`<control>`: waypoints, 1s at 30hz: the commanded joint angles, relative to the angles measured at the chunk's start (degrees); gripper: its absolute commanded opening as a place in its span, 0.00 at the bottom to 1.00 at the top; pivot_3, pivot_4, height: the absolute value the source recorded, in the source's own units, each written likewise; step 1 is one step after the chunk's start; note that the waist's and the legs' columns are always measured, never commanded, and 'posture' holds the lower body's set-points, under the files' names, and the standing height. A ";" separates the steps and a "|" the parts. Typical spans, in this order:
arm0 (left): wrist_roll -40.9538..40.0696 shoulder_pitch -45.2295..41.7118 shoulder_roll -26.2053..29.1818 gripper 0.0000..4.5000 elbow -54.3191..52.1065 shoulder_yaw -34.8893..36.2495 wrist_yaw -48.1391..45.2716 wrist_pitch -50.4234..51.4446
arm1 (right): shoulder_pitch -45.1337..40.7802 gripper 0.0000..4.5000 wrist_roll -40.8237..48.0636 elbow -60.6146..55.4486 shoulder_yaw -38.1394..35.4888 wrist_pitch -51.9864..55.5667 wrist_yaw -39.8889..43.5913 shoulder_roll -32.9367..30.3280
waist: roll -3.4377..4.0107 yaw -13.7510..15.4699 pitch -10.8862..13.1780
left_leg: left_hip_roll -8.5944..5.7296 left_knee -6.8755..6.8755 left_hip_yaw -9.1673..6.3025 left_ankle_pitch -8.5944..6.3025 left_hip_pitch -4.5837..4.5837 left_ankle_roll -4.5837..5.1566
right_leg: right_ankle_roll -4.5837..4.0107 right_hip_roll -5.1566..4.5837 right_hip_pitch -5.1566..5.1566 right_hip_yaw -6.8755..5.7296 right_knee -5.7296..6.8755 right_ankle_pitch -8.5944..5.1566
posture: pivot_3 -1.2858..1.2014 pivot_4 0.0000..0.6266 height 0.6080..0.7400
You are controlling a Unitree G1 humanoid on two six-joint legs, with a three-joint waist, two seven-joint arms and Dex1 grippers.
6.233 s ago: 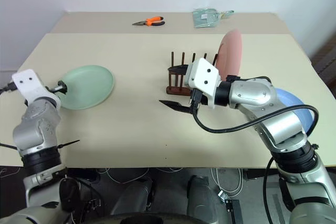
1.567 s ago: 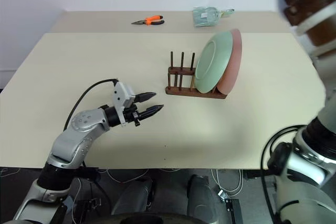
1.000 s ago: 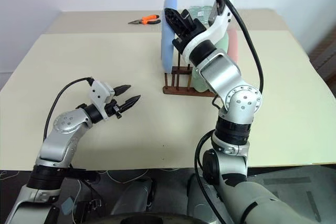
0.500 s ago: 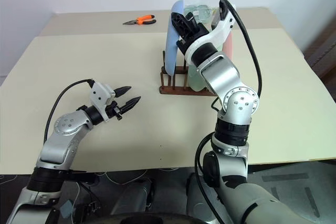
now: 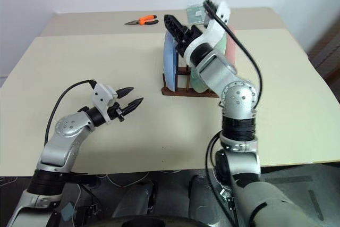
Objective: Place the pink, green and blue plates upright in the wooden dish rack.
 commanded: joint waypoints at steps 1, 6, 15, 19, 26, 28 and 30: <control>-0.26 -0.25 -0.18 0.57 -2.64 -0.31 -0.22 -0.24 | 0.18 0.55 -7.43 -7.97 1.06 -1.61 11.07 -9.85 | -0.03 -0.04 -0.01 | -0.01 0.00 0.00 0.00 0.00 0.00 | 0.00 -0.02 0.02 0.00 -0.03 0.00 | 0.52 0.24 1.00; -1.75 -1.08 -0.71 0.57 -3.84 -1.91 -2.30 1.15 | 11.08 0.15 -13.99 -16.63 -0.58 -1.15 28.85 -30.91 | -0.13 0.32 -0.05 | 0.00 0.01 0.02 0.00 -0.01 0.00 | 0.06 -0.07 0.16 -0.05 -0.15 -0.05 | 0.52 0.24 1.00; -7.81 -2.16 -0.80 0.57 -10.44 -9.12 -10.58 9.30 | 35.12 0.00 -23.35 -25.20 -6.25 -0.31 40.50 -47.96 | -0.17 -0.07 -0.02 | 0.08 0.08 0.30 -0.03 0.07 0.01 | 0.11 -0.18 0.30 0.00 -0.20 -0.32 | 0.52 0.24 1.00; -8.35 -2.46 -0.81 0.57 -11.85 -10.15 -11.27 10.46 | 35.93 0.00 -28.22 -24.12 -4.06 -0.86 40.70 -47.40 | -0.18 0.32 -0.01 | 0.06 0.14 0.29 -0.03 0.04 0.01 | 0.08 -0.20 0.27 -0.01 -0.24 -0.32 | 0.52 0.24 1.00; -8.46 -1.76 -0.67 0.57 -14.01 -10.01 -10.43 12.06 | 28.48 0.00 -36.28 -18.16 3.68 -4.19 40.15 -41.56 | -0.25 0.39 0.02 | 0.05 0.15 0.27 -0.03 0.03 0.01 | 0.06 -0.21 0.27 -0.01 -0.25 -0.30 | 0.52 0.24 1.00; -8.34 -1.35 -0.42 0.57 -14.38 -9.84 -10.10 12.21 | 26.65 0.00 -37.43 -17.56 5.16 -5.45 40.90 -39.65 | -0.26 0.39 0.03 | 0.05 0.13 0.25 -0.03 0.03 0.01 | 0.06 -0.21 0.27 -0.02 -0.26 -0.30 | 0.52 0.24 1.00; -8.30 -1.08 -0.23 0.57 -14.62 -9.59 -9.68 12.38 | 24.98 0.00 -38.29 -17.15 5.85 -6.58 41.47 -37.96 | -0.25 0.39 0.03 | 0.04 0.13 0.23 -0.03 0.03 0.01 | 0.06 -0.20 0.27 -0.02 -0.25 -0.29 | 0.52 0.24 1.00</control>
